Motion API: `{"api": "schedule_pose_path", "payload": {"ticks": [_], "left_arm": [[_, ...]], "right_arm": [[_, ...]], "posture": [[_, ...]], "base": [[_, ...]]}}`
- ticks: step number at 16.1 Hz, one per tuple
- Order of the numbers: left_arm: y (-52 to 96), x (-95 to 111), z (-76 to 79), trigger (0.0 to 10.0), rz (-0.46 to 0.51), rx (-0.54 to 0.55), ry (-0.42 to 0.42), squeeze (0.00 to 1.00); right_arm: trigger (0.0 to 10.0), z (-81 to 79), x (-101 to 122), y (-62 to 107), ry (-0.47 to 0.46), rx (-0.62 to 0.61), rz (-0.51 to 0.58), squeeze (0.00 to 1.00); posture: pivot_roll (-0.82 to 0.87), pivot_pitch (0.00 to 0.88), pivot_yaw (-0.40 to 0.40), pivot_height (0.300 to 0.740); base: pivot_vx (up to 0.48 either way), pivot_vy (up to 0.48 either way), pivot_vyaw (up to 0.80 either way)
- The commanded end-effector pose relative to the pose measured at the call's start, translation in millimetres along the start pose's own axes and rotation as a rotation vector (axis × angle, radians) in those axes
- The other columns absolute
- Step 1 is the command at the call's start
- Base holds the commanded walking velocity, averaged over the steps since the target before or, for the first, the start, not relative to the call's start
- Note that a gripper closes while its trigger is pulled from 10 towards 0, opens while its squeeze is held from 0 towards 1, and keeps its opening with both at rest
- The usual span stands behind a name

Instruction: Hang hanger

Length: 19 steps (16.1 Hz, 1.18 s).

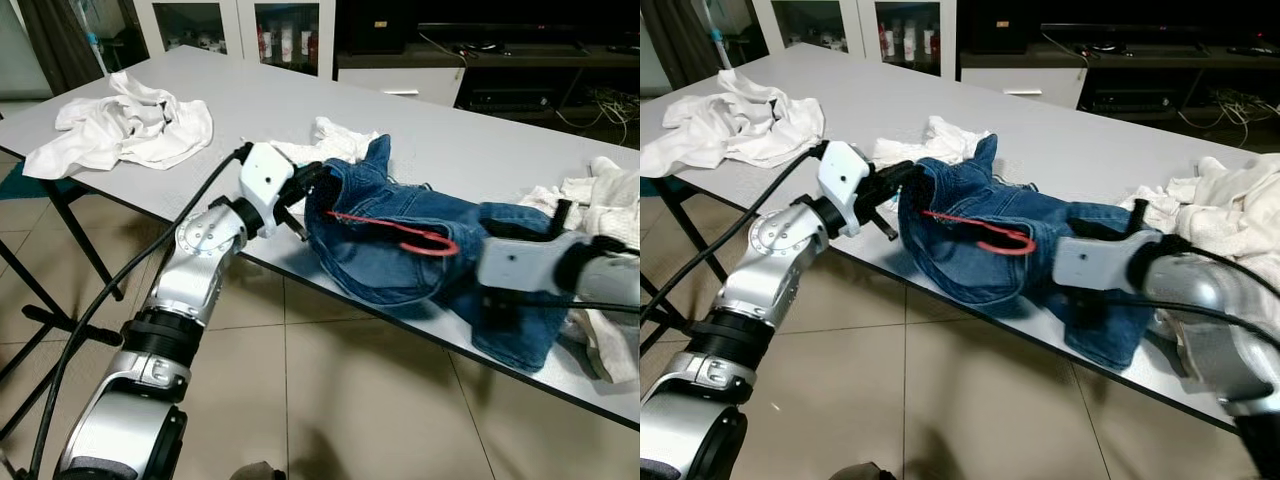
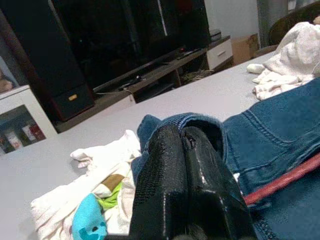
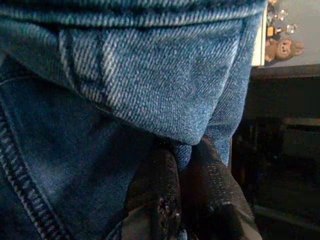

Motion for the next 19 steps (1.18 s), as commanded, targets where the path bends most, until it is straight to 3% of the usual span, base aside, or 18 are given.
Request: {"api": "schedule_pose_path", "payload": {"ticks": [1,4,8,15,19], "left_arm": [[-2.9,9,3.1,10.0,0.025,-0.016,-0.033,0.00],[-4.1,8,7.4,10.0,0.026,-0.028,-0.035,0.00],[-6.3,10,11.2,10.0,0.038,-0.035,-0.029,0.00],[-10.6,14,19.5,10.0,0.061,-0.044,-0.018,0.00],[-14.7,17,27.3,10.0,0.078,-0.061,-0.009,0.00]], "right_arm": [[10.0,3.8,0,-3.1,0.003,-0.021,-0.026,0.00],[10.0,-0.1,-9,-10.5,0.003,-0.025,-0.129,0.00],[10.0,12.4,-6,-22.2,-0.038,-0.100,-0.198,0.00],[10.0,21.6,12,-39.4,-0.120,-0.154,-0.166,0.00],[10.0,30.5,25,-46.8,-0.247,-0.200,-0.119,0.00]], "posture": [[-0.01,0.000,0.027,0.723],[0.00,0.000,0.026,0.723],[0.00,0.000,0.027,0.723],[0.00,0.000,0.017,0.723],[0.00,0.000,0.017,0.723]], "base": [[0.000,0.000,0.00],[0.000,0.000,0.00],[0.000,0.000,0.00],[0.000,0.000,0.00],[0.000,0.000,0.00]]}}
Point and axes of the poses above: a point about 5 cm out from each wrist's last joint towards the gripper, its own y axis pointing back from the gripper into the wrist, its own x axis along the axis of the wrist's last joint, z = x × y, the point moved 2 cm from there along -y, pointing out of the wrist towards the gripper, and after that the axes turned 3 degrees about y, right-handed, at the moved point
